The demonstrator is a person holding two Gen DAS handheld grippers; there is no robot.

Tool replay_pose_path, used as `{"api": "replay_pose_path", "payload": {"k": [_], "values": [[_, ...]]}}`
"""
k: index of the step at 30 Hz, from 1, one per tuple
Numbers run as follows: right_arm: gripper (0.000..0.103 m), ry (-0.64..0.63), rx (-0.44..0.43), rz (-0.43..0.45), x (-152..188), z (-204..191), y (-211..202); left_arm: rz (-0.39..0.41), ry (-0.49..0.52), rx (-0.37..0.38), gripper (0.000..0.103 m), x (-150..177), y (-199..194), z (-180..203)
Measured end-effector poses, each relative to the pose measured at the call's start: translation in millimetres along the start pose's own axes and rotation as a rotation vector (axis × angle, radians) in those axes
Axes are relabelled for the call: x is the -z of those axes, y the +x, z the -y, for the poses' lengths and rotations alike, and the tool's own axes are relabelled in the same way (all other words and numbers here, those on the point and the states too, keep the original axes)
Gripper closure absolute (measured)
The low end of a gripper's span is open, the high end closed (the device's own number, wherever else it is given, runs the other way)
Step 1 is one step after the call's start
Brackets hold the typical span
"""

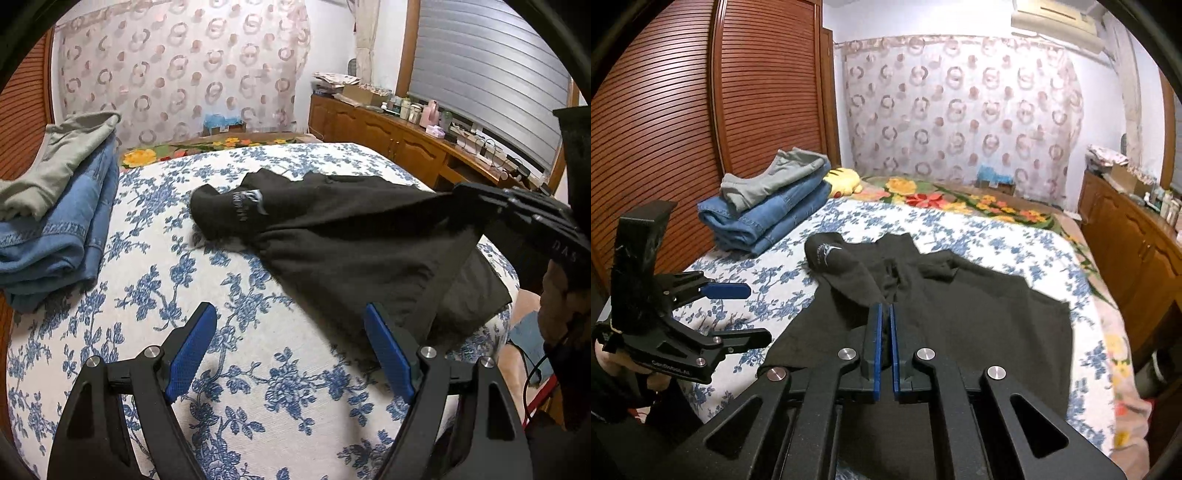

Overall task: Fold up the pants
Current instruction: 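Fold the held side over the garment with the right gripper, release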

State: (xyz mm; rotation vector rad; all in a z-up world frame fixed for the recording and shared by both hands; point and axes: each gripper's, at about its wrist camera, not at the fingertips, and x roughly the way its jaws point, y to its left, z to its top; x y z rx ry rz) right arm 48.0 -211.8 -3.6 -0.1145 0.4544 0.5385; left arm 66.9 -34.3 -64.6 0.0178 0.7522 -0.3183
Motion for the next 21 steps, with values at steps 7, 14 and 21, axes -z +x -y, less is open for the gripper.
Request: {"api": "replay_pose_path", "payload": {"k": [7, 14, 21], "values": [[0.100, -0.034, 0.061, 0.031, 7, 1, -33, 0.013, 0.033, 0.025, 0.020, -11, 0, 16], [0.100, -0.013, 0.109, 0.047, 17, 7, -58, 0.003, 0.075, 0.046, 0.020, -16, 7, 34], [0.100, 0.017, 0.136, 0.039, 27, 9, -69, -0.003, 0.083, 0.056, 0.020, -17, 9, 41]]}}
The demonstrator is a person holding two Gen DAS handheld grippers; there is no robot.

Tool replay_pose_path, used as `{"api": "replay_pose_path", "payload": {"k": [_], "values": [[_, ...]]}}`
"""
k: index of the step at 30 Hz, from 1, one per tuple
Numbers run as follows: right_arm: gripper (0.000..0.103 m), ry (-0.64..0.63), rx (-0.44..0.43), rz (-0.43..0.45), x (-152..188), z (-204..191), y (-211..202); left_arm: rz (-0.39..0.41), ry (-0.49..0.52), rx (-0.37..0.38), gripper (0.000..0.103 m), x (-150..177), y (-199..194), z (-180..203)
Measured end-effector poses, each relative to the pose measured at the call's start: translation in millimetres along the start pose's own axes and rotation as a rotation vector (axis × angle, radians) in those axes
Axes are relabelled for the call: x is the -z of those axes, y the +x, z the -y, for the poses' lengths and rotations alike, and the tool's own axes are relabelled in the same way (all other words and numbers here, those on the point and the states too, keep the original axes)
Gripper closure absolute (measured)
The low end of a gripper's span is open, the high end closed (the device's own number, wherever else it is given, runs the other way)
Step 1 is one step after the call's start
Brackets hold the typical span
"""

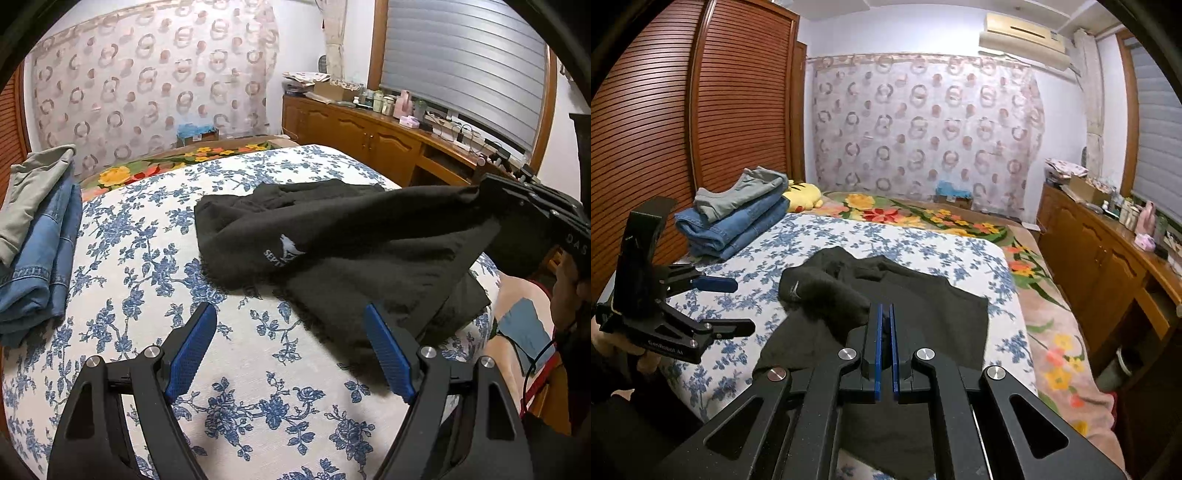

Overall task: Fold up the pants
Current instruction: 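Fold the held side over the garment with the right gripper, release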

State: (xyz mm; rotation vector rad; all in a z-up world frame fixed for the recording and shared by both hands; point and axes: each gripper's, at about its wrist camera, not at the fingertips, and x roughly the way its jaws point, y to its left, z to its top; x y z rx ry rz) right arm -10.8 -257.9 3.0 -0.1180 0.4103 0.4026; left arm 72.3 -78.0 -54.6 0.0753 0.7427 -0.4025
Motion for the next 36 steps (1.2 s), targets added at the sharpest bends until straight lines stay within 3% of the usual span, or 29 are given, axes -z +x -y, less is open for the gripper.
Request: {"api": "replay_pose_path", "payload": {"k": [21, 36], "values": [[0.100, 0.047, 0.075, -0.096, 18, 7, 0, -0.036, 0.036, 0.029, 0.020, -1, 16, 23], [0.100, 0.122, 0.042, -0.197, 42, 22, 7, -0.073, 0.059, 0.031, 0.020, 1, 30, 35]]}}
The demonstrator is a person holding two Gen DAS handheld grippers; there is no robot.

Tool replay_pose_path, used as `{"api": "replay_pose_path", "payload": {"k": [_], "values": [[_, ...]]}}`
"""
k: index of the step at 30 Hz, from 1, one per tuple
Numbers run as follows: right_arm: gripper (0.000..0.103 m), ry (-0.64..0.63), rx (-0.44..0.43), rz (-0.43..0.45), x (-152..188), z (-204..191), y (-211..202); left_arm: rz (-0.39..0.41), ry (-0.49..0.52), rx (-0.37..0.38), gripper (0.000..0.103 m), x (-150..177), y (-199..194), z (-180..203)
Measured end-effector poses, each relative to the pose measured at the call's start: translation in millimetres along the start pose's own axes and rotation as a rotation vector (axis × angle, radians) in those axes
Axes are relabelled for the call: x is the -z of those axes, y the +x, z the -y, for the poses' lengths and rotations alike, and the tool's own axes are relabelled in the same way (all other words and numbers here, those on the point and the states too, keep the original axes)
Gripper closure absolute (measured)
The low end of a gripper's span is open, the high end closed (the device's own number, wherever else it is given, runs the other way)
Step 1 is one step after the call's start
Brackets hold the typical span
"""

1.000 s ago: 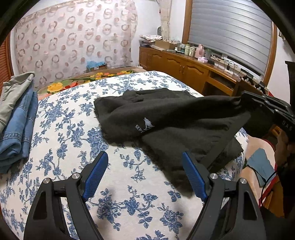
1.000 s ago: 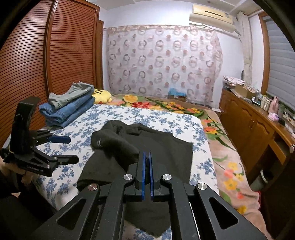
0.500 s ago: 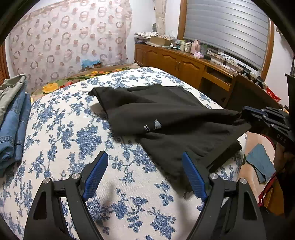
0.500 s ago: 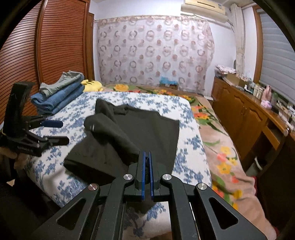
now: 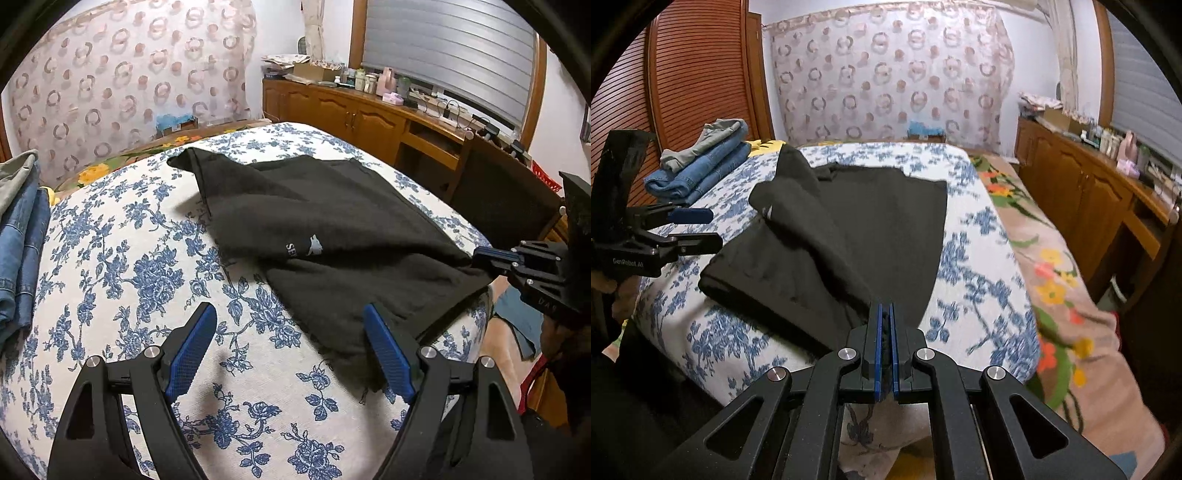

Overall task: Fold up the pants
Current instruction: 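Fold the held side over the garment with the right gripper, release, then grasp the logo end of the folded garment with the right gripper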

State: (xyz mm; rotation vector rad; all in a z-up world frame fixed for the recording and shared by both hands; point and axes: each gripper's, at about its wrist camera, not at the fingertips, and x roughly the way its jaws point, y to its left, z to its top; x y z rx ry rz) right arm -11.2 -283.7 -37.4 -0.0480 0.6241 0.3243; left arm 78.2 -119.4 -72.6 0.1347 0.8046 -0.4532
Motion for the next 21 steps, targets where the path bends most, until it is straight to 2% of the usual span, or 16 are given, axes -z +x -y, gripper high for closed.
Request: {"api": "replay_pose_path", "payload": {"k": [6, 11, 13, 15, 16, 21], "values": [[0.100, 0.026, -0.011, -0.016, 2, 7, 0, -0.020, -0.010, -0.001, 0.020, 5, 9, -2], [0.099, 0.045, -0.021, 0.010, 0, 9, -5, -0.030, -0.014, -0.005, 0.020, 10, 14, -3], [0.091, 0.040, -0.019, 0.033, -4, 9, -9, -0.015, -0.022, -0.008, 0.020, 10, 12, -6], [0.068, 0.036, -0.018, 0.055, -12, 9, -13, 0.017, -0.029, -0.021, 0.020, 8, 6, -9], [0.064, 0.035, -0.021, 0.063, -16, 9, -13, 0.033, -0.032, -0.028, 0.020, 7, 2, -11], [0.062, -0.001, -0.058, 0.097, -40, -4, -7, 0.089, -0.059, -0.064, 0.020, -4, -16, -28]]}}
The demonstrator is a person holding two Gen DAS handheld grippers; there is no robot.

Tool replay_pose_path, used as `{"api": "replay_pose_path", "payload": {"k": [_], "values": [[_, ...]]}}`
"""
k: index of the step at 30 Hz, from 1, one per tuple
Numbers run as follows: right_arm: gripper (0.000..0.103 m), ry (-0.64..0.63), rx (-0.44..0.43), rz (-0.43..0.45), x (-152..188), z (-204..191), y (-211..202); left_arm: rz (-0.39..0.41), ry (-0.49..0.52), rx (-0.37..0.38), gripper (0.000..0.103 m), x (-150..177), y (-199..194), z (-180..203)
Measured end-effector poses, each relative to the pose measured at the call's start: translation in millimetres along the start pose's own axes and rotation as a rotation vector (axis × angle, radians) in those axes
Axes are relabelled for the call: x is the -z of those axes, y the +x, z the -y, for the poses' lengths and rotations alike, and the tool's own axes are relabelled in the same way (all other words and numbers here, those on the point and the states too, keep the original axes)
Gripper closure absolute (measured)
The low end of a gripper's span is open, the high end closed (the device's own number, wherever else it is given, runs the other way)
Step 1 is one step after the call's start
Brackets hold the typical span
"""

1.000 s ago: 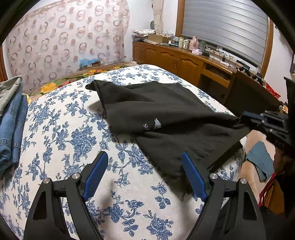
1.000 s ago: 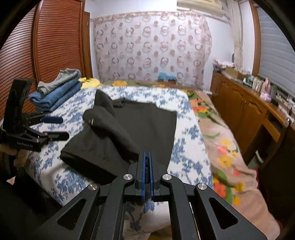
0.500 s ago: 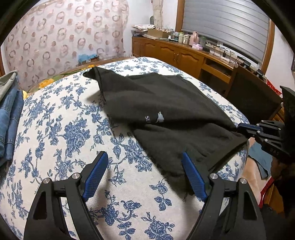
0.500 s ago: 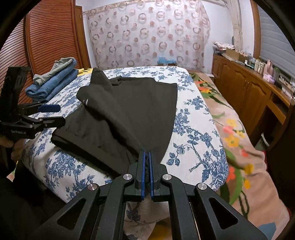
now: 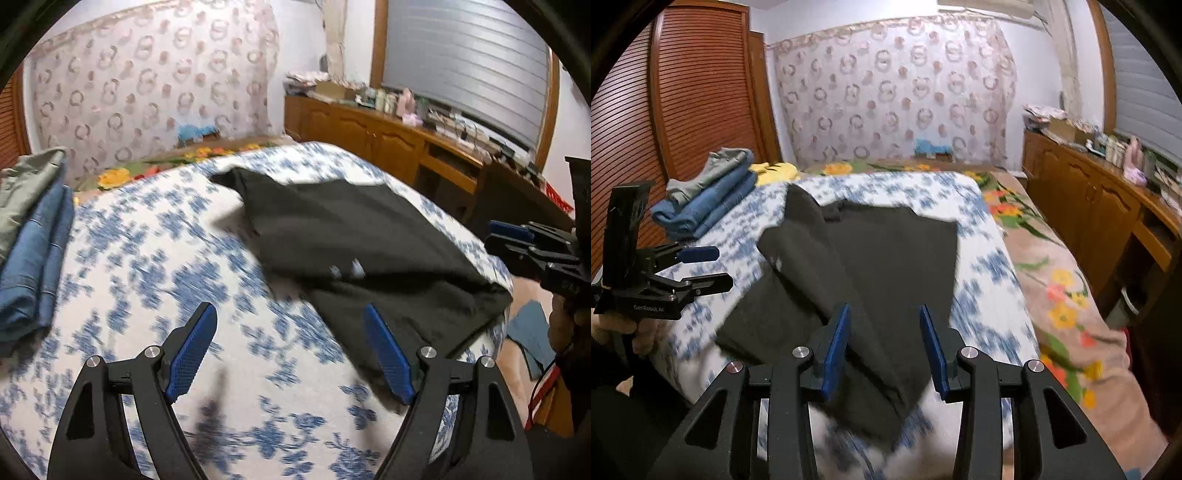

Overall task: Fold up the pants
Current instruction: 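Grasp the logo end of the folded garment with the right gripper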

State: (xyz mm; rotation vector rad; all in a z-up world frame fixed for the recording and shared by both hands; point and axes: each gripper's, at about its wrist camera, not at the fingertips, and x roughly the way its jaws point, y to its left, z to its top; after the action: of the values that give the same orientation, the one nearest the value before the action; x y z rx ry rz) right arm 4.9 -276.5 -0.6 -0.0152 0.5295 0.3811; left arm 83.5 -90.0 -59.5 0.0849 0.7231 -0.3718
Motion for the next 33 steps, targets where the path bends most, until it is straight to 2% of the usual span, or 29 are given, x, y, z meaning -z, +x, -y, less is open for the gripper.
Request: {"api": "replay_pose_path", "payload": {"k": [4, 8, 11, 26, 33], "values": [[0.062, -0.039, -0.064, 0.004, -17, -17, 18, 0.034, -0.016, -0.033, 0.020, -10, -10, -17], [0.049, -0.053, -0.128, -0.022, -28, -27, 41, 0.053, -0.036, -0.046, 0.020, -16, -17, -29], [0.049, -0.050, -0.161, -0.051, -36, -26, 58, 0.059, -0.050, -0.040, 0.020, -19, -19, -36], [0.049, -0.144, -0.248, -0.186, -66, -48, 114, 0.088, -0.095, -0.075, 0.020, -19, -26, -58], [0.049, -0.223, -0.215, -0.240, -73, -61, 142, 0.078, -0.104, -0.077, 0.020, -15, -23, -62]]}}
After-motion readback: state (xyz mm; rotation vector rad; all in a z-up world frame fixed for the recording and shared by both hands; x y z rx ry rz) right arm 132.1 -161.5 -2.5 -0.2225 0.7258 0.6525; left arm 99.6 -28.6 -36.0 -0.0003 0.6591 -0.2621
